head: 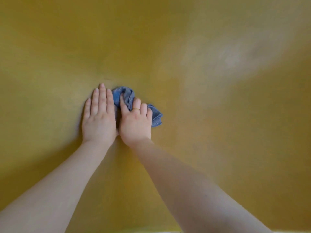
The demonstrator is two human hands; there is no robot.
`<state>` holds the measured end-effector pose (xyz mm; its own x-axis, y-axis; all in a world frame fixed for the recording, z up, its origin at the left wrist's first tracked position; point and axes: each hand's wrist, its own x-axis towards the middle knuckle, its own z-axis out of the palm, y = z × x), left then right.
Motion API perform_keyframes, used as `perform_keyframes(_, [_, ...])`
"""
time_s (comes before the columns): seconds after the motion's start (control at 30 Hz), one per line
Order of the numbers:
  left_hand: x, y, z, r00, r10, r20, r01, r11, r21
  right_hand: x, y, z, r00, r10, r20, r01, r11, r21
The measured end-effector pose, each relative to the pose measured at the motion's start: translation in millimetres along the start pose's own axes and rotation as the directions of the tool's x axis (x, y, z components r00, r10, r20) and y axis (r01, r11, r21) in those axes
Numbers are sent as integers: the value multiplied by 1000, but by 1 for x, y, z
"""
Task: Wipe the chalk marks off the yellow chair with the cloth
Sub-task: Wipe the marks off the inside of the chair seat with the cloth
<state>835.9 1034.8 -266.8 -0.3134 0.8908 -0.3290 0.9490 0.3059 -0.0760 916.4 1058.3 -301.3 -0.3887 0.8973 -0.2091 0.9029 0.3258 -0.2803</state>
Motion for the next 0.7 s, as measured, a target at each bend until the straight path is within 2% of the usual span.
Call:
perform_keyframes(0.1, [-2, 2, -1, 999, -32, 34, 33, 999, -37, 8, 28, -9, 976, -187, 107, 198, 974, -108])
perform_keyframes(0.13, [-3, 2, -2, 999, -38, 33, 39, 998, -40, 11, 45, -16, 975, -189, 119, 206, 967, -151])
perform_keyframes(0.2, [-4, 2, -3, 998, -37, 40, 38, 999, -28, 20, 84, -28, 999, -45, -18, 40, 970, -240])
perform_keyframes(0.27, [-4, 1, -5, 998, -27, 59, 28, 999, -20, 24, 116, -42, 990, 67, -126, -100, 958, -269])
perform_keyframes(0.37, [-6, -5, -7, 997, 4, 72, -1, 999, -46, 25, 140, -56, 990, 144, -16, -143, 958, -250])
perform_keyframes(0.47, [-13, -15, -9, 998, 3, 58, 2, 996, -93, 25, 108, -54, 939, 343, -18, -343, 931, -127])
perform_keyframes(0.53, [-20, -25, -9, 1000, -25, 4, 25, 992, -120, 30, 70, -42, 913, 408, 10, -408, 913, -10])
perform_keyframes(0.63, [-27, -42, -6, 997, -29, -69, 19, 989, -149, 35, 3, -27, 961, 248, 120, -253, 967, 30])
perform_keyframes(0.7, [-28, -53, -6, 995, -9, -94, -7, 985, -173, 31, -28, -24, 979, 145, 145, -156, 985, 69])
